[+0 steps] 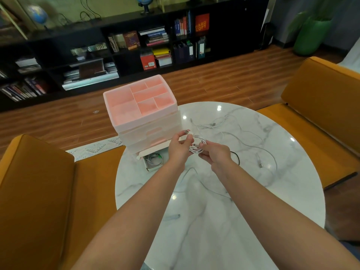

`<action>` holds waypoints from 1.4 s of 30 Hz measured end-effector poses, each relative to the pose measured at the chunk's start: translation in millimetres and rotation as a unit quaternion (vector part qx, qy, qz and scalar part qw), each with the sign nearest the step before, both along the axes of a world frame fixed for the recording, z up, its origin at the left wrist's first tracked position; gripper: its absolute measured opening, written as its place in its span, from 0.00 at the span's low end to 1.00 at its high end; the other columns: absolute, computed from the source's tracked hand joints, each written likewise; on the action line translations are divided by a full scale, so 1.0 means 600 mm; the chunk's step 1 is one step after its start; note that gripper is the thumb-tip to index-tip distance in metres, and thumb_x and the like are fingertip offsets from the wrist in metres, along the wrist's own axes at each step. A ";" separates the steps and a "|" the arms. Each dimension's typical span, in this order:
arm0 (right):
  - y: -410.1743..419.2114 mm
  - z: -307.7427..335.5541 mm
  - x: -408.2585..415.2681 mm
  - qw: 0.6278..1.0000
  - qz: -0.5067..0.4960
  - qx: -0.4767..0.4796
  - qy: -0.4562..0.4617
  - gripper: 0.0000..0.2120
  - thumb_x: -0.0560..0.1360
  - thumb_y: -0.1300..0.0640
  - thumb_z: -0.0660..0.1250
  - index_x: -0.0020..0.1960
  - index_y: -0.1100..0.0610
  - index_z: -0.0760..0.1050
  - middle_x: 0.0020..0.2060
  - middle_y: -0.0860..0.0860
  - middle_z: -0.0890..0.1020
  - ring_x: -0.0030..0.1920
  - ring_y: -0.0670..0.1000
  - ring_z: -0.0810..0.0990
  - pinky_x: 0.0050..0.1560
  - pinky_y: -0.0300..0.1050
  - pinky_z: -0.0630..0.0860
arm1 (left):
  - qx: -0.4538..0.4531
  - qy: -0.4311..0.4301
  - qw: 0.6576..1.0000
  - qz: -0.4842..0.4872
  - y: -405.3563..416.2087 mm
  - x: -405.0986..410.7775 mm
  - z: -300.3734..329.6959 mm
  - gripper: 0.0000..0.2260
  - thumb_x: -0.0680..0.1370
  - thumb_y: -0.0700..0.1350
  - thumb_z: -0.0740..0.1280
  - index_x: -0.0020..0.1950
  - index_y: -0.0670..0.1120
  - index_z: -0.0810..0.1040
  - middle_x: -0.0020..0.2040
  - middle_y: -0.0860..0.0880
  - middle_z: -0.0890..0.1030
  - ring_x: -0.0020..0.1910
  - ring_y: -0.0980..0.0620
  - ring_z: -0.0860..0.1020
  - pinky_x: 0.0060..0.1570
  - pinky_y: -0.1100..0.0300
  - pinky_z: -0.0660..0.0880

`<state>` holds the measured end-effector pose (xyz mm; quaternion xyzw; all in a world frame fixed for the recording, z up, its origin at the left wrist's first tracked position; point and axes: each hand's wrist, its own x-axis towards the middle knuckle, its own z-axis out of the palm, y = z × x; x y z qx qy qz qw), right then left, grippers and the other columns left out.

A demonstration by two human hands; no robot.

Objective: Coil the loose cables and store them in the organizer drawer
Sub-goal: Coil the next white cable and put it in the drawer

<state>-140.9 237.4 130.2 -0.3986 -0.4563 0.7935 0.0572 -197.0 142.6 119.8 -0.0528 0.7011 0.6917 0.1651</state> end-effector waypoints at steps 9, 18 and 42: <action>0.010 0.002 -0.009 0.995 0.038 -0.085 -0.024 0.09 0.74 0.63 0.72 0.53 0.56 0.80 0.34 0.49 0.78 0.31 0.45 0.73 0.31 0.35 0.74 | -0.032 0.016 0.999 -0.009 -0.006 -0.018 -0.003 0.14 0.80 0.47 0.66 0.64 0.45 0.73 0.46 0.50 0.82 0.53 0.48 0.80 0.56 0.52 0.75; 0.005 -0.024 0.003 0.977 0.090 0.194 -0.023 0.11 0.73 0.61 0.72 0.56 0.61 0.82 0.39 0.52 0.83 0.37 0.48 0.78 0.41 0.39 0.78 | -0.102 0.007 0.995 -0.002 -0.036 -0.013 -0.026 0.16 0.75 0.43 0.73 0.59 0.40 0.75 0.43 0.47 0.82 0.42 0.49 0.81 0.39 0.58 0.81; -0.086 -0.128 -0.099 0.899 0.210 0.379 -0.067 0.10 0.75 0.57 0.69 0.55 0.56 0.84 0.46 0.53 0.86 0.46 0.54 0.84 0.45 0.42 0.77 | -0.098 -0.081 0.992 0.017 -0.149 -0.056 -0.132 0.18 0.73 0.37 0.74 0.61 0.34 0.76 0.50 0.43 0.81 0.47 0.48 0.79 0.42 0.62 0.81</action>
